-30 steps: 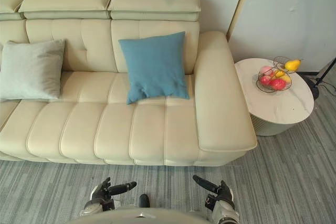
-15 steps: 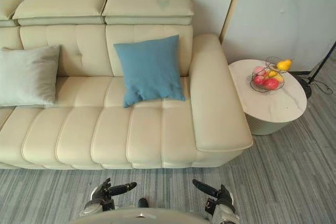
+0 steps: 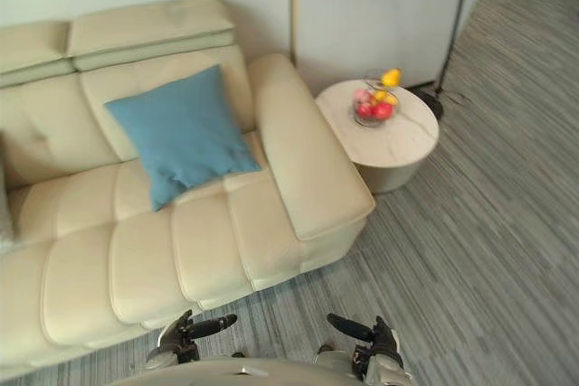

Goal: Pick up cushions and gather them together orderly.

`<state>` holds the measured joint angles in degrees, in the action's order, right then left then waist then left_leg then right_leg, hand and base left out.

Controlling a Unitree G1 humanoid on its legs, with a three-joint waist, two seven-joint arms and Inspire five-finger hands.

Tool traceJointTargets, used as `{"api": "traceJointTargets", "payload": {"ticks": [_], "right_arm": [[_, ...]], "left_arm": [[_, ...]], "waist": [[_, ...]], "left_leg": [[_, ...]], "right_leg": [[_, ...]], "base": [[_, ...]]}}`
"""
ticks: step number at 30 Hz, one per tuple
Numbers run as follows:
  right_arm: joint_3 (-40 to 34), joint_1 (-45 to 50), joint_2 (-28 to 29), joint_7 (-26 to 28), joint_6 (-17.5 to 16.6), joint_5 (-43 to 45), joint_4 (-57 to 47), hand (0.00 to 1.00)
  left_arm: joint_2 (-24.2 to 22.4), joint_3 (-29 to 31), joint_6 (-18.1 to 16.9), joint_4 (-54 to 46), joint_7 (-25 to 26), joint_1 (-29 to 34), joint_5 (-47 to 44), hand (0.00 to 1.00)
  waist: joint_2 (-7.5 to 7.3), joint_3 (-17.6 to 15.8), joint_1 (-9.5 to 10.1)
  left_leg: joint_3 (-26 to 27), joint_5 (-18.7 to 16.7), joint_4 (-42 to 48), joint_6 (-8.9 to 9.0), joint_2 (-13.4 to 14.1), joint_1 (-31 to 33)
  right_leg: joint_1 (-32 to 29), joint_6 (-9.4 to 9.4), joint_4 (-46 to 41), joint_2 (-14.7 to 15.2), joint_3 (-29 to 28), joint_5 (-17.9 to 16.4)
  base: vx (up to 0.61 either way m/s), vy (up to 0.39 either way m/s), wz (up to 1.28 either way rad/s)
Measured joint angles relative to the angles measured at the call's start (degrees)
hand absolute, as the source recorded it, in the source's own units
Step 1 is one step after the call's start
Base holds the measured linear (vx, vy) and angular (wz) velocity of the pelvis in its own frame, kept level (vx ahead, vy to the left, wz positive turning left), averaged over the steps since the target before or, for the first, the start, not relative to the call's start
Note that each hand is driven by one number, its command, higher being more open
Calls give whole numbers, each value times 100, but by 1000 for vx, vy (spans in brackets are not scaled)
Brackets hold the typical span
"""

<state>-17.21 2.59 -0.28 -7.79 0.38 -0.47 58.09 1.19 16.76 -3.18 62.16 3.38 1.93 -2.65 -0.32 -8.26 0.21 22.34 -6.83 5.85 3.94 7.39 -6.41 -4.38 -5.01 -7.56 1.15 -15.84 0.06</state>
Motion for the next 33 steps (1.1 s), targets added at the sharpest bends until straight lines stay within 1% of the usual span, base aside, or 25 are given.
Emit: {"api": "traceJointTargets", "payload": {"ticks": [1,2,3,4,6,7,8,9,11,12,13,14,15,16,17,18,19,22,24,26,27,28,30,32,33], "right_arm": [[125,-47,-1,34,-11,-56,-34,100],[158,-80,28,15,-17,-55,-36,100],[161,-120,97,1,-11,-54,-44,100],[162,-121,112,4,2,-54,-48,100],[51,-81,79,-10,18,-49,-91,100],[54,-85,69,-17,7,-49,-104,100],[58,-91,25,-16,0,-49,-102,100],[58,-112,-5,-18,-6,-49,-101,100],[37,-183,-89,-35,-38,-51,-95,100],[50,-214,-223,-29,-63,-60,-85,100],[23,-249,-278,-35,-69,-50,-74,100],[19,-301,-319,-35,-71,-51,-2,100],[30,-313,-379,-37,-68,-50,106,100],[38,-313,-384,-38,-66,-51,140,100],[36,-281,-462,-61,-28,-44,209,100],[31,-279,-489,-89,-22,-38,236,100],[31,-284,-505,-127,-9,-35,314,100],[29,-286,-428,-139,11,-20,284,100],[35,-209,-369,-157,8,30,200,100],[61,-166,-309,-180,12,63,124,100],[67,-167,-303,-185,12,64,124,100],[93,-174,-256,-209,12,64,125,100],[93,-172,-167,-227,10,67,118,100],[91,-149,-139,-214,19,64,110,100],[92,-122,-109,-219,18,65,100,100]], "left_arm": [[20,3,2,1,6,-44,1,100],[55,-8,1,-5,3,-50,4,100],[121,-8,3,-8,6,-77,4,100],[138,-8,7,-7,14,-137,3,100],[105,-76,6,-8,5,-145,3,100],[110,-78,4,-8,1,-120,4,100],[115,-96,5,-4,3,-100,3,100],[123,-153,5,-4,10,-104,3,100],[148,-305,3,-10,3,-135,3,100],[55,-469,7,10,-13,-99,4,100],[52,-485,20,35,-55,-85,21,100],[71,-491,25,68,-56,-89,63,100],[73,-517,25,78,-58,-112,81,100],[89,-517,22,74,-58,-112,82,100],[43,-475,-16,20,-35,-90,82,100],[6,-446,-21,-1,-19,-85,79,100],[-8,-442,-13,-24,-14,-76,61,100],[-35,-418,-21,-143,-17,-83,56,100],[-58,-345,-27,-248,-15,-75,54,100],[-132,-163,-75,-315,-1,-94,17,100],[-138,-153,-80,-325,-2,-96,-6,100],[-192,46,-130,-348,-12,-96,-18,100],[-258,283,-161,-351,11,-69,-140,100],[-251,292,-153,-350,0,-45,-156,100],[-234,331,-139,-350,-6,-32,-153,100]], "waist": [[-40,-16,16],[-42,-28,63],[-160,-32,55],[-201,-45,45],[-119,-87,-6],[-110,-83,-13],[-65,-103,-41],[-28,-122,-52],[49,-169,-89],[191,-222,-39],[227,-236,-63],[231,-254,-89],[192,-277,-110],[180,-284,-108],[258,-321,-79],[306,-328,-81],[330,-329,-53],[271,-361,-19],[238,-374,53],[233,-376,209],[233,-376,226],[236,-374,271],[240,-355,297],[224,-301,314],[197,-250,315]], "left_leg": [[388,-61,49,28,103,25],[626,-65,57,33,171,46],[1003,-66,76,37,184,52],[1209,-66,84,38,197,35],[1867,-41,73,80,324,-169],[2032,-28,72,101,335,-238],[2177,4,72,155,382,-323],[2186,13,68,167,404,-347],[2181,101,17,273,460,-381],[2150,188,-67,282,479,-485],[2108,282,14,291,485,-533],[2026,282,359,297,575,-479],[1831,271,1246,284,851,-224],[1744,247,1465,270,924,-140],[1170,-98,2517,253,1059,203],[884,-313,2756,297,1004,325],[262,-680,2913,350,704,589],[-253,-853,2558,260,329,1021],[-613,-845,2274,247,174,1337],[-1430,-746,1753,166,-33,1737],[-1554,-731,1692,161,-62,1782],[-2073,-624,1437,184,-122,1973],[-2634,-537,1232,192,-127,2024],[-2714,-439,1255,-3,-109,1926],[-2670,-331,1296,-7,-135,1861]], "right_leg": [[-268,37,-10,-126,81,290],[-366,88,22,-133,268,353],[-567,269,-60,-43,869,246],[-673,363,-159,41,1347,168],[-737,615,-391,533,3335,-6],[-709,664,-489,697,3911,-38],[-673,668,-649,953,4757,-36],[-682,719,-702,972,4938,-46],[-804,809,-784,795,4806,-129],[-974,834,-941,661,4482,-294],[-1082,848,-1138,650,4327,-457],[-1124,846,-1288,654,4221,-576],[-1066,859,-1327,636,4110,-678],[-1035,855,-1303,623,4086,-689],[-831,879,-1151,402,3835,-693],[-731,903,-1081,305,3732,-698],[-512,930,-923,104,3501,-715],[-243,942,-728,-130,3133,-723],[-180,952,-724,-254,2788,-729],[-114,988,-723,-446,2226,-753],[-110,989,-723,-477,2153,-753],[-90,1008,-724,-594,1866,-769],[-78,1018,-847,-797,1456,-883],[-94,1027,-1153,-933,1094,-1119],[-144,997,-1330,-943,955,-1257]], "base": [[-93,43,-190],[-99,-11,-178],[-59,-40,-137],[-61,-42,-148],[8,-21,-148],[65,-44,-150],[80,-60,-112],[90,-110,-99],[74,-163,-70],[79,-225,-95],[89,-240,-104],[83,-272,-66],[85,-326,-41],[91,-358,-58],[87,-269,-53],[85,-168,-95],[56,-83,-72],[60,-67,-83],[63,-76,-109],[107,-67,-133],[144,-23,-125],[133,4,-120],[210,70,-151],[255,125,-124],[242,139,-105]]}}
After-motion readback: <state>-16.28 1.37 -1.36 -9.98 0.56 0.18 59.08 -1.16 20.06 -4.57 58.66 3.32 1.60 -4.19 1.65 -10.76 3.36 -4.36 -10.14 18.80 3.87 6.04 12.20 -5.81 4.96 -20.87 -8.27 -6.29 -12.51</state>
